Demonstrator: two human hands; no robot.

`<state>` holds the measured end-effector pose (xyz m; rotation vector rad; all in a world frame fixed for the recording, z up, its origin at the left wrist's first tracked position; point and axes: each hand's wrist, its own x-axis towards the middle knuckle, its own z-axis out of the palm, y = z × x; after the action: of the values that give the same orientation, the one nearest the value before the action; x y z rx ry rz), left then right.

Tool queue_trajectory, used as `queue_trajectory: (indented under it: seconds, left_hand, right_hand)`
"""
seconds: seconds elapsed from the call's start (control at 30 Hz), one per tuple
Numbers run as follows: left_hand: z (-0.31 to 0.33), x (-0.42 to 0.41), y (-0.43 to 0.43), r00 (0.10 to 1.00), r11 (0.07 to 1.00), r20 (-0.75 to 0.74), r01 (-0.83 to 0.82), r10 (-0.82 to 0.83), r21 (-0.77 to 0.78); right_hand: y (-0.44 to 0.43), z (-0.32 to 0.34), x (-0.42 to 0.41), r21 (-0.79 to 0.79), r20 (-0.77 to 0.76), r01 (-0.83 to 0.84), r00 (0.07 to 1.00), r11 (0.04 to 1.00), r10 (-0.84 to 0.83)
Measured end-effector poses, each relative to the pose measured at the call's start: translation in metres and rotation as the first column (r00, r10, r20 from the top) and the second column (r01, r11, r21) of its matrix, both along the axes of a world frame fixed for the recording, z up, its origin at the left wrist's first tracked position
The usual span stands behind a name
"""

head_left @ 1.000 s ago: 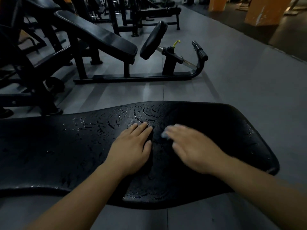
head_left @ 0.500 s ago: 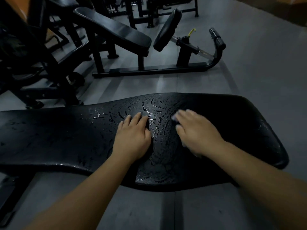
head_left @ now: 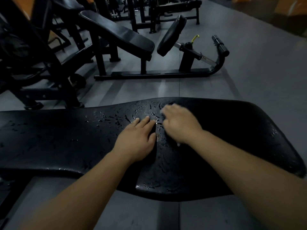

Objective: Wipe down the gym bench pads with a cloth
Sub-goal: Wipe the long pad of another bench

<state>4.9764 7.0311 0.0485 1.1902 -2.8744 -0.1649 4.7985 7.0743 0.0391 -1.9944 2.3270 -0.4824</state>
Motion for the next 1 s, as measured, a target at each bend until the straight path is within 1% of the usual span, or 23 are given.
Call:
queue_trajectory:
  seconds: [0.07, 0.1, 0.13, 0.17, 0.27, 0.3, 0.33, 0.37, 0.43, 0.5, 0.53, 0.57, 0.6, 0.63, 0.7, 0.73, 0.77, 0.8, 0.87, 0.9, 0.93, 0.97, 1.0]
  left_hand:
    - [0.001, 0.014, -0.011, 0.998, 0.998, 0.005, 0.065, -0.065, -0.019]
    - [0.000, 0.018, -0.014, 0.998, 0.997, 0.002, 0.064, -0.064, -0.030]
    - [-0.003, 0.020, -0.017, 0.999, 0.998, -0.001, 0.053, -0.053, -0.031]
    - [-0.006, 0.019, -0.018, 0.999, 0.999, -0.004, 0.045, -0.045, -0.021]
    - [-0.012, 0.016, -0.019, 0.997, 0.997, -0.037, 0.073, -0.074, -0.012]
    - [-0.011, 0.017, -0.022, 0.995, 0.996, -0.047, 0.092, -0.092, 0.001]
    - [-0.009, 0.020, -0.028, 0.992, 0.993, -0.056, 0.117, -0.116, 0.019]
    - [-0.006, 0.026, -0.037, 0.986, 0.987, -0.066, 0.156, -0.154, 0.040]
    - [-0.001, 0.040, -0.058, 0.959, 0.956, -0.075, 0.280, -0.274, 0.082]
    - [0.000, 0.054, -0.073, 0.918, 0.918, -0.052, 0.395, -0.393, 0.031]
    - [0.000, 0.058, -0.077, 0.912, 0.912, -0.022, 0.409, -0.409, 0.002]
    - [-0.002, 0.060, -0.078, 0.921, 0.921, 0.014, 0.390, -0.390, -0.019]
    - [-0.004, 0.059, -0.077, 0.938, 0.938, 0.046, 0.346, -0.344, -0.028]
    - [-0.004, 0.059, -0.075, 0.953, 0.955, 0.061, 0.297, -0.295, -0.024]
    - [-0.004, 0.058, -0.074, 0.968, 0.969, 0.053, 0.245, -0.245, 0.001]
    - [-0.005, 0.059, -0.075, 0.969, 0.970, 0.050, 0.244, -0.244, 0.006]
    - [-0.005, 0.060, -0.078, 0.967, 0.968, 0.049, 0.252, -0.252, 0.008]
    - [-0.004, 0.061, -0.083, 0.961, 0.962, 0.050, 0.271, -0.271, 0.012]
    - [-0.001, 0.063, -0.096, 0.934, 0.936, 0.049, 0.352, -0.353, 0.018]
    - [0.000, 0.066, -0.104, 0.916, 0.917, 0.048, 0.399, -0.399, 0.024]
    - [0.001, 0.071, -0.112, 0.896, 0.897, 0.045, 0.440, -0.441, 0.034]
    - [0.002, 0.077, -0.118, 0.879, 0.880, 0.041, 0.474, -0.475, 0.041]
    - [0.001, 0.083, -0.122, 0.868, 0.869, 0.039, 0.494, -0.495, 0.037]
  right_hand:
    - [0.038, -0.005, 0.022, -0.018, 0.013, -0.226, 0.974, 0.974, 0.226]
    - [0.048, -0.001, 0.021, -0.006, 0.038, -0.257, 0.966, 0.966, 0.257]
    - [0.045, 0.001, 0.012, 0.000, 0.047, -0.226, 0.973, 0.974, 0.226]
    - [0.032, 0.002, -0.003, -0.016, 0.042, -0.151, 0.987, 0.988, 0.152]
    - [-0.034, 0.006, -0.029, 0.036, 0.018, 0.166, 0.986, 0.985, -0.167]
    - [-0.049, 0.006, -0.019, 0.039, 0.013, 0.222, 0.975, 0.974, -0.223]
    - [-0.057, 0.004, -0.006, 0.035, 0.005, 0.235, 0.972, 0.971, -0.235]
    - [-0.052, 0.002, 0.010, 0.023, -0.013, 0.176, 0.984, 0.984, -0.176]
    - [-0.007, 0.001, 0.046, -0.003, -0.038, -0.031, 0.999, 1.000, 0.031]
    - [0.047, 0.007, 0.076, 0.000, 0.000, -0.204, 0.979, 0.979, 0.204]
    - [0.062, 0.009, 0.077, 0.017, 0.009, -0.229, 0.973, 0.973, 0.229]
    - [0.065, 0.011, 0.069, 0.025, 0.000, -0.204, 0.979, 0.979, 0.204]
    - [0.058, 0.013, 0.058, 0.043, 0.005, -0.115, 0.993, 0.992, 0.115]
    - [0.040, 0.013, 0.046, 0.046, -0.002, 0.041, 0.999, 0.998, -0.041]
    - [0.003, 0.015, 0.050, 0.057, -0.010, 0.361, 0.933, 0.931, -0.361]
    - [-0.006, 0.014, 0.065, 0.041, -0.030, 0.425, 0.905, 0.904, -0.424]
    - [-0.006, 0.010, 0.086, 0.005, -0.053, 0.389, 0.920, 0.921, -0.389]
    - [0.005, 0.012, 0.115, 0.011, -0.057, 0.293, 0.955, 0.956, -0.292]
    - [0.044, 0.010, 0.163, 0.065, -0.018, 0.113, 0.994, 0.991, -0.112]
    - [0.059, 0.011, 0.166, 0.076, -0.009, 0.076, 0.997, 0.994, -0.076]
    - [0.066, 0.010, 0.156, 0.088, -0.022, 0.108, 0.994, 0.990, -0.107]
    - [0.067, 0.008, 0.139, 0.093, -0.015, 0.210, 0.978, 0.973, -0.210]
    - [0.059, 0.005, 0.119, 0.092, -0.023, 0.366, 0.931, 0.926, -0.365]
